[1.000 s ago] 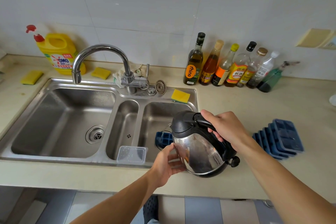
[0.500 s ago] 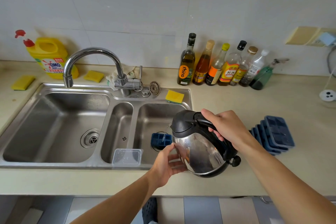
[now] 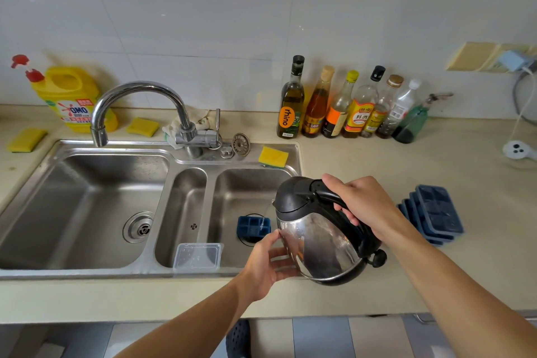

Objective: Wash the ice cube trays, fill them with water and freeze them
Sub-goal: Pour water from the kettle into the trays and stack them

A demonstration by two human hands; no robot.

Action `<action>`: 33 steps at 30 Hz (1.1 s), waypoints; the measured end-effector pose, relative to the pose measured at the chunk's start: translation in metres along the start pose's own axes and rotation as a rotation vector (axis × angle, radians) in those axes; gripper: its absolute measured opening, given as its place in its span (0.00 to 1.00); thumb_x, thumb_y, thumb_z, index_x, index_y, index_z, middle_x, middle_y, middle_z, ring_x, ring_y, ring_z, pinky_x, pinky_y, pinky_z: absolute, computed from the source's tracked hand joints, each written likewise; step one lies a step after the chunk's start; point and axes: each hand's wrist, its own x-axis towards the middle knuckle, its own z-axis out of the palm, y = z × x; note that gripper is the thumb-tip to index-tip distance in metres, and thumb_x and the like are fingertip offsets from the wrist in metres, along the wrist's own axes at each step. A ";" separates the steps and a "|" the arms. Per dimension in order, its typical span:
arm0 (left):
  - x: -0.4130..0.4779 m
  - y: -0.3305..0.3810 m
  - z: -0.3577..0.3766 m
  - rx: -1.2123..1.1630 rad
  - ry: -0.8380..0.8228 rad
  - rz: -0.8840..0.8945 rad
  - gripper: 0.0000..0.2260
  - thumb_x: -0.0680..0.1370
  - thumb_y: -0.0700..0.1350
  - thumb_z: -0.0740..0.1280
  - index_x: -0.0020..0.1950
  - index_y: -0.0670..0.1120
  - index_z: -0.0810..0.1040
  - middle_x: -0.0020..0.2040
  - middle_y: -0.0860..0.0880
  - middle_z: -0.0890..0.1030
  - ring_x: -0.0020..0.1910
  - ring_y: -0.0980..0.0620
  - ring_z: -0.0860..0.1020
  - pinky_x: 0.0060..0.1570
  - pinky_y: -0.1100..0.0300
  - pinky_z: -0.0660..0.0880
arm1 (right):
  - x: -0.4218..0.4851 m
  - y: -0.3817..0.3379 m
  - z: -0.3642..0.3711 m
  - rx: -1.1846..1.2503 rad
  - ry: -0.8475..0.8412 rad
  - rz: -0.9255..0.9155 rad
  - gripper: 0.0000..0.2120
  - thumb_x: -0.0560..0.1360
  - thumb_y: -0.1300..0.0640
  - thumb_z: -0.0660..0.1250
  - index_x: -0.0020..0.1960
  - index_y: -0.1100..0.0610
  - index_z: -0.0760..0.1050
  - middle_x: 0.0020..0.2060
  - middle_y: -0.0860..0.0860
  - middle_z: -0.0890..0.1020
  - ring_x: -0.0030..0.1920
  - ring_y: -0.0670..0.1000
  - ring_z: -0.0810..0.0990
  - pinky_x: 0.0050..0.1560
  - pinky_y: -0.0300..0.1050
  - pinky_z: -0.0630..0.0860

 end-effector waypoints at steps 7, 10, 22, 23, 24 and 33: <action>0.006 0.002 0.001 -0.004 -0.010 0.002 0.20 0.84 0.55 0.61 0.61 0.41 0.81 0.59 0.35 0.83 0.60 0.33 0.81 0.62 0.35 0.77 | 0.007 0.000 -0.002 0.007 0.008 0.010 0.35 0.78 0.38 0.66 0.43 0.74 0.78 0.19 0.47 0.76 0.22 0.48 0.70 0.34 0.45 0.73; 0.008 0.004 0.001 -0.001 -0.006 -0.009 0.20 0.83 0.56 0.61 0.63 0.41 0.81 0.59 0.36 0.83 0.59 0.35 0.82 0.61 0.37 0.78 | 0.009 0.000 -0.002 0.008 0.009 0.010 0.35 0.78 0.38 0.66 0.43 0.74 0.78 0.19 0.47 0.76 0.22 0.48 0.70 0.34 0.45 0.73; 0.012 0.009 0.000 -0.035 0.001 -0.017 0.19 0.83 0.55 0.62 0.61 0.41 0.82 0.59 0.36 0.84 0.57 0.36 0.83 0.59 0.37 0.80 | 0.017 -0.004 0.000 -0.002 0.005 0.019 0.35 0.79 0.37 0.65 0.44 0.73 0.78 0.19 0.47 0.75 0.20 0.47 0.70 0.32 0.43 0.72; 0.012 0.009 -0.001 -0.039 0.002 -0.016 0.19 0.83 0.54 0.62 0.62 0.41 0.82 0.59 0.36 0.84 0.57 0.36 0.83 0.58 0.38 0.80 | 0.017 -0.004 0.001 -0.001 0.003 0.020 0.35 0.79 0.37 0.65 0.44 0.73 0.79 0.19 0.47 0.76 0.21 0.47 0.70 0.31 0.43 0.72; 0.012 0.009 -0.002 -0.041 0.002 -0.016 0.19 0.83 0.54 0.62 0.62 0.41 0.81 0.58 0.36 0.84 0.57 0.36 0.83 0.57 0.38 0.80 | 0.017 -0.004 0.001 0.001 0.001 0.019 0.35 0.79 0.37 0.65 0.44 0.73 0.79 0.19 0.47 0.76 0.21 0.47 0.70 0.31 0.43 0.72; 0.010 0.008 -0.002 -0.033 -0.003 -0.013 0.19 0.83 0.55 0.61 0.63 0.42 0.81 0.58 0.37 0.84 0.57 0.37 0.84 0.57 0.40 0.81 | 0.017 -0.005 0.001 -0.006 -0.002 0.022 0.35 0.79 0.37 0.66 0.45 0.73 0.79 0.19 0.47 0.76 0.21 0.46 0.71 0.32 0.43 0.72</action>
